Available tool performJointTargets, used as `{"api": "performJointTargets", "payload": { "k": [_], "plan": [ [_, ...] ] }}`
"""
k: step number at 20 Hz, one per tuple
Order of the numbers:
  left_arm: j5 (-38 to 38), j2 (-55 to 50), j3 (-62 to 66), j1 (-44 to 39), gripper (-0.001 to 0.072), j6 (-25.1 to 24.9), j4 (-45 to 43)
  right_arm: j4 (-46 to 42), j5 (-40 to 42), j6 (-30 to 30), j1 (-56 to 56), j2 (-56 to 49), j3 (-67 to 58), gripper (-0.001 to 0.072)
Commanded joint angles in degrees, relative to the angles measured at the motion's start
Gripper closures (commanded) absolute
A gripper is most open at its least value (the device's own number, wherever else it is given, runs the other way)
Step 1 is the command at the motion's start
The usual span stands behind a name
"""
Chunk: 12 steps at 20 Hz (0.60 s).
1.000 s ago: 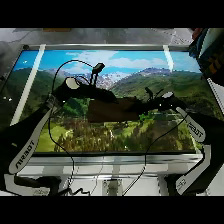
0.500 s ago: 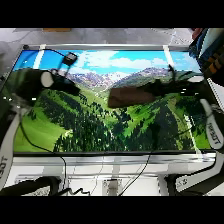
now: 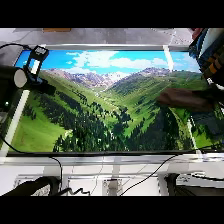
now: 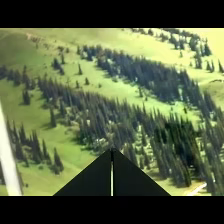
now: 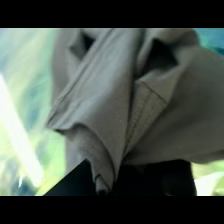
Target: Fold the clothes and pants, and hang the long-sleeved shirts on hangers.
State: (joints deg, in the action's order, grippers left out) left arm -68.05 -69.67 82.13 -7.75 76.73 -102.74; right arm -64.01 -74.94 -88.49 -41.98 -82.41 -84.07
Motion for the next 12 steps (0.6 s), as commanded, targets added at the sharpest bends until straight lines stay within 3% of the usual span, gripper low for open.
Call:
{"api": "performJointTargets", "payload": {
  "k": [1, 9, 10, 11, 12],
  "plan": [
    [-0.81, 0.33, 0.02, 0.35, 0.0697, 0.44, -0.72, -15.08, -0.68, -14.34, -9.62, 3.21, 0.11, 0.0700],
    [-0.81, 0.33, 0.02, 0.35, 0.0697, 0.44, -0.52, -27.71, -8.55, -24.68, -16.00, 4.04, 0.22, 0.0700],
    [-0.81, 0.33, 0.02, 0.35, 0.0697, 0.44, -0.50, -27.71, -7.87, -26.25, -16.00, 4.04, 0.22, 0.0652],
    [-0.81, 0.33, 0.02, 0.35, 0.0697, 0.46, -0.50, -27.71, -7.41, -27.85, -16.00, 4.04, 0.20, 0.0434],
    [-0.81, 0.33, 0.02, 0.35, 0.0697, 0.44, -0.52, -27.69, -7.45, -28.06, -16.00, 4.02, 0.20, 0.0081]
  ]
}}
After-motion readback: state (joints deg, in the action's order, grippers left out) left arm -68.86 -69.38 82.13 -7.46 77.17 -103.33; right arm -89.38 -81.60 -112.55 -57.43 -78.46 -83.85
